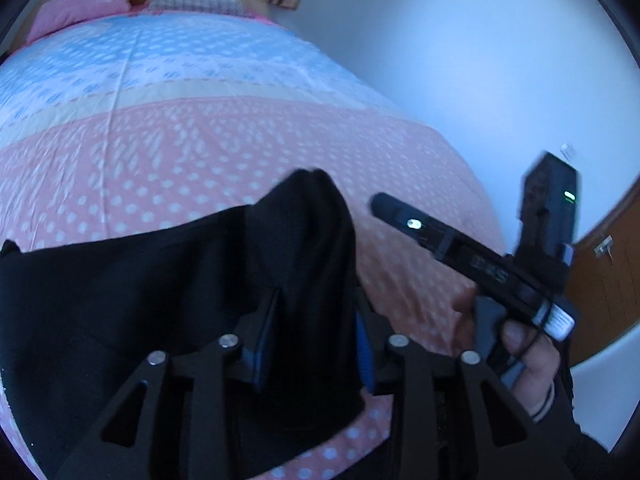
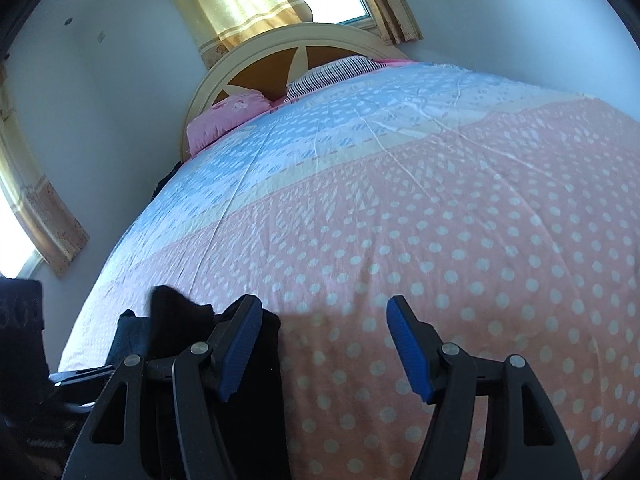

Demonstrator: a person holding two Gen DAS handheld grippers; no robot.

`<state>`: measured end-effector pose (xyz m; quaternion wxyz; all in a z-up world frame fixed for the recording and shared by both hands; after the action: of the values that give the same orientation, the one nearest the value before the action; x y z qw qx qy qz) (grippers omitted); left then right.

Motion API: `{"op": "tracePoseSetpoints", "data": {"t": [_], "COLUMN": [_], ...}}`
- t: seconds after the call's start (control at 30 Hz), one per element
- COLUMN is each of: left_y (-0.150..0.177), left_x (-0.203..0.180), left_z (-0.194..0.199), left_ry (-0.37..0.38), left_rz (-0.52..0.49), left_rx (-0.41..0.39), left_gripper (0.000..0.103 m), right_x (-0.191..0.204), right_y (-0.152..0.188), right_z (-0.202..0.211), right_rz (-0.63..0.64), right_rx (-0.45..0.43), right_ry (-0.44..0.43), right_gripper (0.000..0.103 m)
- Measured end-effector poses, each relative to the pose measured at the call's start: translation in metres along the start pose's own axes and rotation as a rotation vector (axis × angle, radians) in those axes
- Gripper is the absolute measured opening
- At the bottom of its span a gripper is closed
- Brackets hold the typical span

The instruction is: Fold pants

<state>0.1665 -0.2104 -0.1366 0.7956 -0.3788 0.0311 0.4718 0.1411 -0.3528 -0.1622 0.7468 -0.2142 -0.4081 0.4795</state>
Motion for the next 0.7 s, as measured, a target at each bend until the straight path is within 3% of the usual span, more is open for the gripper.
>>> {"op": "tracePoseSetpoints", "data": {"t": [0.1,0.23,0.37,0.53,0.7], "left_y": [-0.001,-0.001,0.0,0.018,0.041], "left_x": [-0.007,0.008,0.044,0.101,0.123], "left_z": [0.021,0.053,0.07,0.069,0.072], "left_ry": [-0.003,-0.092,-0.203,-0.294,-0.299], "left_rz": [-0.054,-0.087,-0.066,0.051,0.101], "left_rx": [-0.058,-0.145,-0.212,-0.196,-0.203], "left_gripper": [0.05,0.07,0.072,0.072,0.072], "right_x": [-0.005,0.0,0.026,0.057,0.083], "right_y": [0.0,-0.003,-0.005,0.009,0.041], "right_z": [0.001,0.012,0.03,0.035,0.035], "right_rz": [-0.029,-0.054,0.001,0.116,0.274], "right_rx": [0.009,0.021,0.019,0.079,0.189], "right_ry": [-0.012,-0.055,-0.12,-0.185,-0.315], "right_gripper": [0.066,0.066,0.066,0.066,0.066]}}
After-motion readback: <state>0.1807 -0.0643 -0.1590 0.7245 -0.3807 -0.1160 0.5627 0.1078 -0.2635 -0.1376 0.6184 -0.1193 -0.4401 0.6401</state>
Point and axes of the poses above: each gripper's, at about its wrist camera, not at the fingertips, and z roughly against the way its jaws point, x to its left, y to its underside, the point moved 5 cm from there along -z, roughly the way its jaws point, and after that the axes turned 1 degree about -x, right-handed, at the moved point
